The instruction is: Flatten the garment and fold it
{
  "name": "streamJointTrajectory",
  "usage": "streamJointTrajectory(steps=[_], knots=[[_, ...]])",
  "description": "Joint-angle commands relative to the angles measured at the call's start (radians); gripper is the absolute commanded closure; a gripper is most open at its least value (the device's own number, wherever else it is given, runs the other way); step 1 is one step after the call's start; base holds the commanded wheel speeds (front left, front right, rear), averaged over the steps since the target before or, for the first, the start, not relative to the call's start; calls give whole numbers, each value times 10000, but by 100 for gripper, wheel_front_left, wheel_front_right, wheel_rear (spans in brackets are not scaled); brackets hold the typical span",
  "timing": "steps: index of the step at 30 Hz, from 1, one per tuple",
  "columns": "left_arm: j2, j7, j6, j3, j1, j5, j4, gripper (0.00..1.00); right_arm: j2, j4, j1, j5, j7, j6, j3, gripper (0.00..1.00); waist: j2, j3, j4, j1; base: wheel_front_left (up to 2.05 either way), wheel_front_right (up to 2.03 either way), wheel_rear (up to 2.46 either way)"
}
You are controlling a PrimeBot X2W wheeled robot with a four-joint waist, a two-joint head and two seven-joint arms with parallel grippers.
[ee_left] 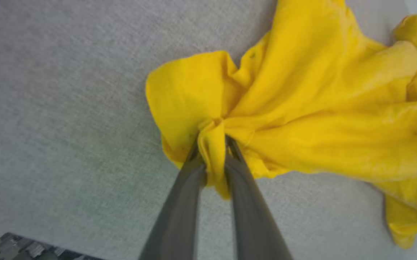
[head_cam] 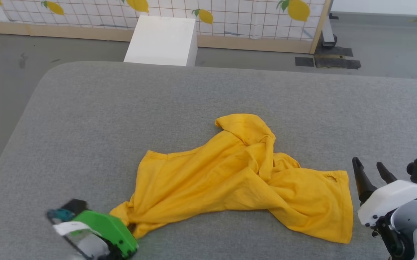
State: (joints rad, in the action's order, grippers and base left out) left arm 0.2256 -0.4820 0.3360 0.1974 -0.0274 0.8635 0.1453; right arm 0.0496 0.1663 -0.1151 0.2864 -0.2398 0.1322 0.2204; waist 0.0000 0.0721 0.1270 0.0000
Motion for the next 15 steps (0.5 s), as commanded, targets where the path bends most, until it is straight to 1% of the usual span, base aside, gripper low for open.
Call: streamJointTrajectory(steps=[1,4,6,7,8,10,11,13,15], knots=[[-83,269,-86,-299,-34,236,-166,0,7,-37,-91,-66,-55,-15,-55,0,0,-32,73,0,0,0,0],[-114,1106,-331,-992,-345,422,-763,0,7,-109,-350,-125,-261,-15,-233,0,0,4,216,0,0,0,0],[-14,1941,-488,-1369,-496,202,-1057,0,7,-115,-620,-171,-506,-15,-415,0,0,72,292,0,0,0,0],[69,2487,-683,-1495,-540,-9,-1157,0,7,-84,-795,-244,-686,-15,-564,0,0,106,330,0,0,0,0],[129,2940,-861,-1546,-545,-208,-1184,0,7,-42,-944,-286,-850,-15,-697,0,0,138,364,0,0,0,0],[196,3947,-1444,-1449,-501,-653,-1207,0,7,83,-1294,-395,-1291,-15,-1031,0,0,247,465,0,0,0,0],[208,4641,-1693,-1420,-463,-973,-1152,0,7,148,-1488,-588,-1557,-15,-1260,0,0,309,521,0,0,0,0],[217,5795,-2040,-1272,-363,-1582,-965,0,7,328,-1841,-710,-2078,-15,-1652,0,0,432,615,0,0,0,0],[134,6671,-2234,-1108,-280,-2041,-735,0,7,559,-2148,-827,-2730,-15,-2092,0,0,562,720,0,0,0,0]])
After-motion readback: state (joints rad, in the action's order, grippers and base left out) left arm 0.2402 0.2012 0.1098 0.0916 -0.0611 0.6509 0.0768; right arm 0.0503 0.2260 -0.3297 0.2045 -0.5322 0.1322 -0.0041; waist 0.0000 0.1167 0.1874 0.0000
